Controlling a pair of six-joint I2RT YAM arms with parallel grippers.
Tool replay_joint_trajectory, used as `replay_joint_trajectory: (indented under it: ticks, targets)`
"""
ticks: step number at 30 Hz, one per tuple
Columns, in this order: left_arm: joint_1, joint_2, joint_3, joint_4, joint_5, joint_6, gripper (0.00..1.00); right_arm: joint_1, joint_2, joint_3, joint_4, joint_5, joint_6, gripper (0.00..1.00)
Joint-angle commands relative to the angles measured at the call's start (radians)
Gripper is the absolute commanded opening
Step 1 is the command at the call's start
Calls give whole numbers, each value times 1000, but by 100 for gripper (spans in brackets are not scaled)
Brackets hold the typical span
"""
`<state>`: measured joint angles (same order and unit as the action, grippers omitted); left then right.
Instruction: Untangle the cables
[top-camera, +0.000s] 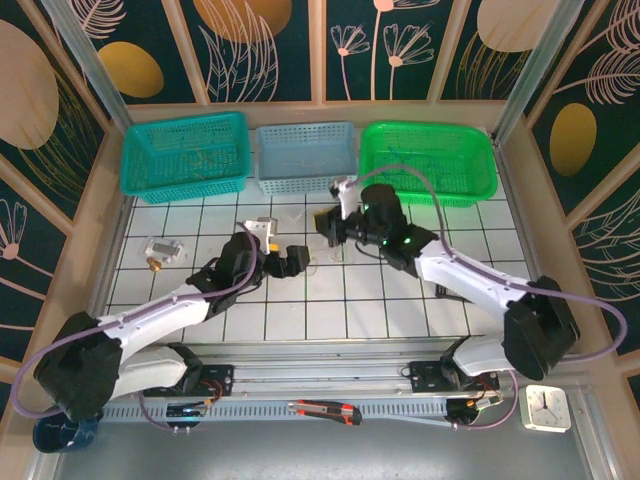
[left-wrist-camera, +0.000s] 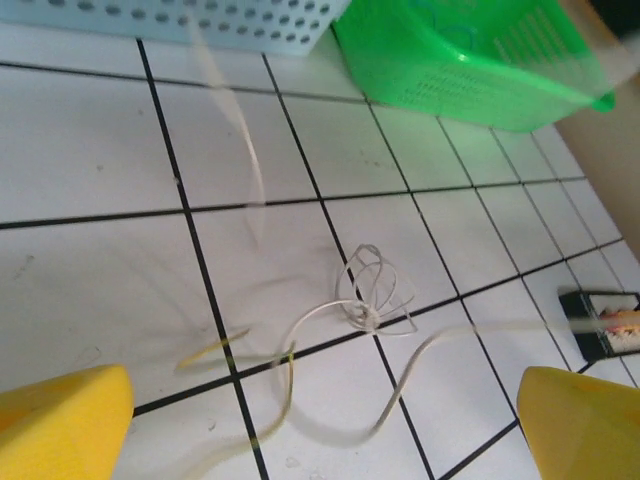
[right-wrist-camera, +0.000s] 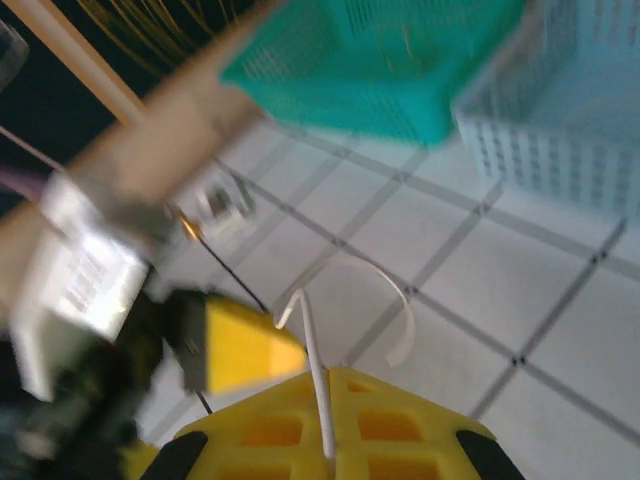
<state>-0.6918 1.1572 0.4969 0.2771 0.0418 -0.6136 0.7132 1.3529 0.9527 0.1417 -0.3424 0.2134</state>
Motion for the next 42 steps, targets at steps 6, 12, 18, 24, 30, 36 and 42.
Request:
replay_joint_trajectory:
  ticks: [6, 12, 18, 24, 30, 36, 42]
  targets:
    - [4, -123, -64, 249, 6, 147, 99, -37, -22, 239, -142, -57, 110, 0]
    - [3, -40, 16, 330, 90, 249, 99, -37, -4, 335, -157, -68, 150, 0]
    - [3, 156, 154, 399, 66, 280, 99, -25, 6, 383, -130, -136, 199, 0]
    - [4, 346, 182, 525, 81, 267, 79, -16, 19, 502, -107, -177, 215, 0]
    - [3, 440, 66, 676, 144, 181, 39, -55, 90, 688, -39, -257, 265, 0]
    - [3, 481, 20, 703, 149, 160, 39, -130, 162, 818, 108, -343, 391, 0]
    - [3, 525, -21, 738, 158, 134, 54, -199, 224, 996, 144, -352, 440, 0]
